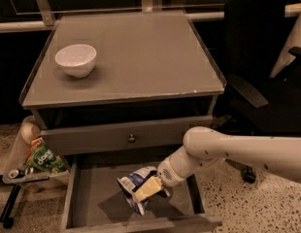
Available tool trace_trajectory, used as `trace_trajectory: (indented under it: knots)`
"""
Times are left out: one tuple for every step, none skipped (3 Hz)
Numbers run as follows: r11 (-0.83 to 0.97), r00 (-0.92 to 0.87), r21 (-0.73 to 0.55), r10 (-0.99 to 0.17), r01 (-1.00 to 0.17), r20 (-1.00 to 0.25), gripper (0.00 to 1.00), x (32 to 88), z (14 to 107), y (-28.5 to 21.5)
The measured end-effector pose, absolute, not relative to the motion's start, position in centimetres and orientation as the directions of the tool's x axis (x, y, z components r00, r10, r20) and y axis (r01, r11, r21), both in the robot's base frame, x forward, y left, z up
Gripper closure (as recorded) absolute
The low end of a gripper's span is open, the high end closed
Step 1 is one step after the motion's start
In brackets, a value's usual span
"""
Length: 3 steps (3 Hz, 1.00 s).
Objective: Place blue chip bag into middle drawer
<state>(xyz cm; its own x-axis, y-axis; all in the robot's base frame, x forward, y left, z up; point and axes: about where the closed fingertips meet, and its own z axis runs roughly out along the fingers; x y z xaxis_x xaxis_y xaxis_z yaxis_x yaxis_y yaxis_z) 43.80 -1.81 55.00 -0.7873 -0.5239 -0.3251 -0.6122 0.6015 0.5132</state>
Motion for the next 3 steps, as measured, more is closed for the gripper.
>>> trace_trajectory:
  knots:
    - [0.624, -0.812, 0.519, -0.437, -0.584, -0.388, 1.00, 46.1, 52.4, -0.6]
    - [0.648, -0.832, 0.526, -0.374, -0.551, -0.410, 1.00, 48.0, 50.0, 0.1]
    - [0.661, -0.858, 0.554, -0.326, -0.507, -0.396, 1.00, 48.7, 47.0, 1.2]
